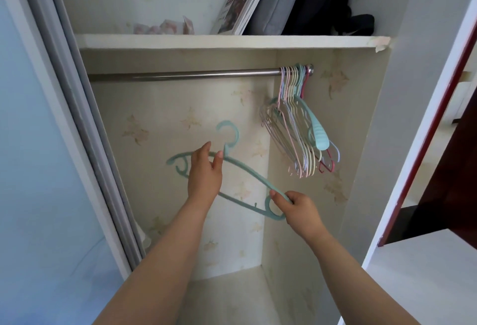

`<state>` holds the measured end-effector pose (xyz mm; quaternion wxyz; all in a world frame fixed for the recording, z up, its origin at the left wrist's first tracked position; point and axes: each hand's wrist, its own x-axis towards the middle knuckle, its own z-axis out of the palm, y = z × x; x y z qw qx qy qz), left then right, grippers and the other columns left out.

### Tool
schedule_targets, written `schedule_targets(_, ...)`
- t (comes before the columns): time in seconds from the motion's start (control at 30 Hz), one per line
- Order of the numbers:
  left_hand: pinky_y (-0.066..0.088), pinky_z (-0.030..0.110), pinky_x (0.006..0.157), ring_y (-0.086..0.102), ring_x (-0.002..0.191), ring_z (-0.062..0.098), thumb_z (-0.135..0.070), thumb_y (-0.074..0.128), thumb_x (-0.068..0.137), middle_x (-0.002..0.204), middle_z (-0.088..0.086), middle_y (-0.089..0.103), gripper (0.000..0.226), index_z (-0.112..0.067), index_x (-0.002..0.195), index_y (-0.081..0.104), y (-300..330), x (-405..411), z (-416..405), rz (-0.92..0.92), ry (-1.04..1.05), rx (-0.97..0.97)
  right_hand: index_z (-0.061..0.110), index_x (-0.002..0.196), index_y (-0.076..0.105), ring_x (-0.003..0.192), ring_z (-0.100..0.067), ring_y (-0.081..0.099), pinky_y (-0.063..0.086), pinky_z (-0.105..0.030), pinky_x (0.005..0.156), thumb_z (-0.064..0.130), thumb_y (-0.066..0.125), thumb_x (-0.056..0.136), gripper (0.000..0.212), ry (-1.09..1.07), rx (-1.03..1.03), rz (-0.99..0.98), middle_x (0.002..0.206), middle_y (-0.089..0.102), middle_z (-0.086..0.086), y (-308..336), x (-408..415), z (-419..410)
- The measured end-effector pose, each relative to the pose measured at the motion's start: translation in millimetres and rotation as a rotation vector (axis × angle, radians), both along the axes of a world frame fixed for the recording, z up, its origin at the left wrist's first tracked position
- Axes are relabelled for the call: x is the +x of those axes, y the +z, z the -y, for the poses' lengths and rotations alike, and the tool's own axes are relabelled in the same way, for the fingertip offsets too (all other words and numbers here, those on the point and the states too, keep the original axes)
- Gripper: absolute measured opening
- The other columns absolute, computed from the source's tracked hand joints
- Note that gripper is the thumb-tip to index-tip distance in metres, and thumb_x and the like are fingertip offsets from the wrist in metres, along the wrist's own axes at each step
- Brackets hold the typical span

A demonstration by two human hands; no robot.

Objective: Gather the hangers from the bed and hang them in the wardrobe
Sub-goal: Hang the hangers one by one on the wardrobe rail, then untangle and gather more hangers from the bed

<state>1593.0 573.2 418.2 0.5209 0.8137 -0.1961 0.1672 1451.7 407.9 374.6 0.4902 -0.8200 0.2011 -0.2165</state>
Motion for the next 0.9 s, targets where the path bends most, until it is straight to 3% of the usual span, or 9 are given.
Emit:
schedule_targets(0.1,0.034,0.02,0.086,0.049,0.091,0.011,-0.032,0.043,0.1,0.131,0.008,0.05,0.04,-0.01,0.133,0.049,0.5,-2.2,1.6,-0.018,-0.005,-0.046,0.012,0.062,0.042,0.056,-0.023,0.041,0.036,-0.034,0.056,0.039,0.058,0.091,0.043,-0.082,-0.037,0.105,0.056,0.042,-0.006,30.9,15.4,7.3)
schedule_targets(0.23,0.042,0.027,0.089,0.058,0.104,0.015,-0.037,0.043,0.099,0.115,0.001,0.064,0.027,-0.018,0.112,0.059,-3.9,8.8,4.8,-0.107,-0.11,-0.006,0.016,0.061,0.042,0.054,-0.027,0.048,0.045,-0.043,0.057,0.043,0.054,0.09,0.041,-0.136,-0.004,0.239,0.055,0.045,-0.008,79.2,43.7,19.1)
schedule_targets(0.33,0.045,0.035,0.095,0.059,0.106,0.017,-0.042,0.042,0.098,0.11,-0.002,0.066,0.028,-0.021,0.107,0.058,-4.2,11.7,4.6,-0.186,-0.199,0.069,0.013,0.067,0.044,0.053,-0.026,0.049,0.042,-0.036,0.053,0.042,0.051,0.093,0.039,-0.137,-0.009,0.247,0.062,0.049,-0.012,104.0,62.1,24.8)
schedule_targets(0.5,0.044,0.034,0.093,0.059,0.102,0.017,-0.041,0.041,0.099,0.108,-0.001,0.065,0.034,-0.015,0.109,0.06,-4.5,7.9,2.5,-0.228,-0.256,0.17,0.008,0.084,0.05,0.043,-0.018,0.049,0.035,-0.021,0.038,0.04,0.046,0.097,0.035,-0.082,-0.017,0.087,0.062,0.049,-0.007,112.8,80.2,19.6)
schedule_targets(0.7,0.044,0.036,0.099,0.058,0.109,0.018,-0.037,0.044,0.098,0.116,0.0,0.063,0.033,-0.013,0.113,0.061,-15.6,6.1,-4.1,-0.265,-0.32,0.309,0.003,0.093,0.049,0.042,-0.019,0.046,0.035,-0.019,0.035,0.038,0.046,0.098,0.036,-0.186,0.054,0.093,0.062,0.048,-0.009,107.5,81.8,23.1)
schedule_targets(0.9,0.044,0.034,0.089,0.052,0.089,0.016,-0.039,0.042,0.099,0.096,-0.003,0.053,0.036,-0.009,0.106,0.06,-25.1,-1.4,-9.1,-0.277,-0.39,0.404,0.004,0.104,0.049,0.049,-0.018,0.054,0.048,-0.02,0.036,0.036,0.055,0.094,0.033,-0.208,0.261,0.164,0.08,0.052,-0.011,97.5,76.8,19.4)
